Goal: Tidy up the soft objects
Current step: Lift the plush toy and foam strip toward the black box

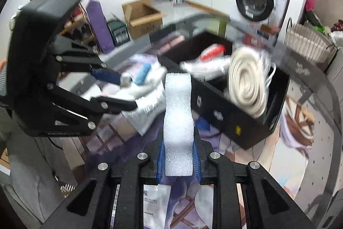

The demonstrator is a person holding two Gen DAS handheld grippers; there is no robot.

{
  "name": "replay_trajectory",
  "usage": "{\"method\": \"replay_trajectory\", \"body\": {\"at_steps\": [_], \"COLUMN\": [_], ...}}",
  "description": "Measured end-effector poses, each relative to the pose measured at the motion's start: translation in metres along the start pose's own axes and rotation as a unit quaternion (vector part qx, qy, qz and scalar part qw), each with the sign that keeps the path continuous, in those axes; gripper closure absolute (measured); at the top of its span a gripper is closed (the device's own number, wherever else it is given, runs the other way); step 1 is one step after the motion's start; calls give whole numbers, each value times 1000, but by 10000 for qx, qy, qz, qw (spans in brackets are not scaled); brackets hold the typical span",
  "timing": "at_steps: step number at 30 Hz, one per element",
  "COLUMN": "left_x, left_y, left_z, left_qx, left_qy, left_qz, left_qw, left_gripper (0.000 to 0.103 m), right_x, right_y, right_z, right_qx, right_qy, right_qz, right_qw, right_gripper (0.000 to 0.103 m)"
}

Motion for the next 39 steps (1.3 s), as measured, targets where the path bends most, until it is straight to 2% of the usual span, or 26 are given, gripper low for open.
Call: {"method": "replay_trajectory", "body": {"at_steps": [6, 9, 13, 18, 21, 30, 35, 39], "left_x": [8, 11, 17, 24, 25, 27, 36, 46], "left_y": [-11, -14, -17, -19, -20, -29, -63, -86], "left_z": [27, 42, 58, 84, 95, 96, 85, 58], "left_qx": [-635, -988, -1361, -2005, -2247, -2376, -2416, -2257], "left_qy": [-3, -155, -210, -323, -346, -358, -404, -416], "left_qz": [215, 281, 330, 362, 364, 332, 481, 609], "left_qw": [9977, 9946, 9899, 9785, 9731, 9701, 9683, 9714], "left_gripper": [71, 71, 72, 72, 72, 72, 72, 72], "right_x": [-3, -3, -2, -4, -9, -19, -35, -54], "right_y": [-13, -20, -23, -25, -26, -23, -33, -43], "right_z": [40, 58, 73, 94, 106, 111, 104, 93], "right_qx": [-891, -1342, -1640, -2036, -2239, -2304, -2271, -2188], "right_qy": [52, 159, 255, 386, 577, 775, 957, 1086], "right_qz": [-56, -23, -93, -191, -270, -446, -608, -807], "right_qw": [9960, 9908, 9861, 9781, 9725, 9690, 9672, 9664], "right_gripper": [81, 81, 81, 81, 81, 81, 81, 81]}}
Point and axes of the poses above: each gripper's, at about its wrist camera, not at the fingertips, and z roughly against the way its jaws point, x to its left, y to its underside, the point moved 6 cm from there along -z, roughly the way its jaws point, and after that the axes turned 3 degrees about x, right-handed, at the moved point
